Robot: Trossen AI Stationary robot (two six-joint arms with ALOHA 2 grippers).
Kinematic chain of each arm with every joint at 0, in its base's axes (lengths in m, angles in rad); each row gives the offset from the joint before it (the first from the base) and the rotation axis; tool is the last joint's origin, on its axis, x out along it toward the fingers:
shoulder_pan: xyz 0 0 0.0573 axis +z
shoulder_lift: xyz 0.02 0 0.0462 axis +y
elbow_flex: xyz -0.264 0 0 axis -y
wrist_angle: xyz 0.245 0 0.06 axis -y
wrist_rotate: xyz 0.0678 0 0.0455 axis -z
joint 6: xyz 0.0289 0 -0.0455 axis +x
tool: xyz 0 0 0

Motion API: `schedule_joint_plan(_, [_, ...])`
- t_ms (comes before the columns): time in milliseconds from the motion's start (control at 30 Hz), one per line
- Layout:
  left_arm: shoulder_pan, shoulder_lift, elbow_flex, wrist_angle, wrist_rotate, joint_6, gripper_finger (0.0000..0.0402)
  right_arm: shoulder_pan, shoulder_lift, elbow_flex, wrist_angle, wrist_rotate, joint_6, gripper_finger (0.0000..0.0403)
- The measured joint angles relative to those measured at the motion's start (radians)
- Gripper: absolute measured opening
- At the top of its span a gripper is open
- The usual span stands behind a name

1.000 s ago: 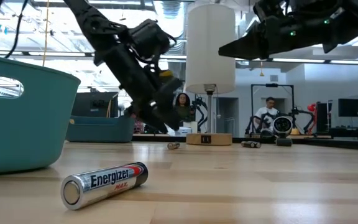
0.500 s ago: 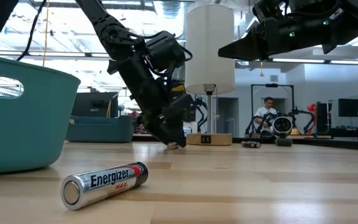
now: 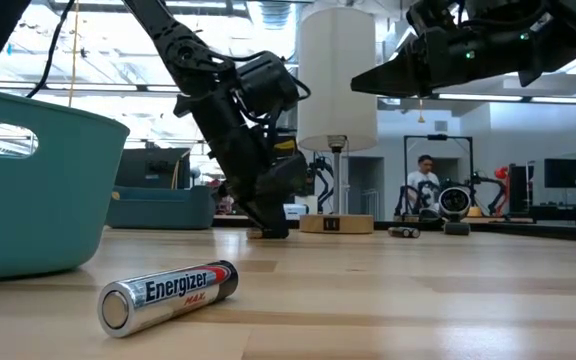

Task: Sort batteries
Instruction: Put the black battery into the blue bin

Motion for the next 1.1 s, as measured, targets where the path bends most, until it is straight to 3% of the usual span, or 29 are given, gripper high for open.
schedule_joint_plan(333, [-0.015, -0.062, -0.006, -0.014, -0.069, 0.076, 0.0040, 0.000, 0.000, 0.000, 0.000, 0.000, 0.001, 0.0189])
schedule_joint_plan(800, [-0.044, -0.345, -0.006, -0.011, -0.129, 0.245, 0.0040, 0.000, 0.000, 0.000, -0.001, -0.001, 0.007, 0.0189])
schedule_joint_plan(900, [-0.022, -0.415, -0.006, -0.039, -0.190, 0.251, 0.0040, 0.001, 0.000, 0.000, -0.001, -0.001, 0.009, 0.0189])
schedule_joint_plan(1100, [0.043, -0.512, -0.004, -0.151, -0.405, 0.212, 0.0040, 0.003, 0.000, 0.001, 0.000, -0.001, 0.018, 0.0189])
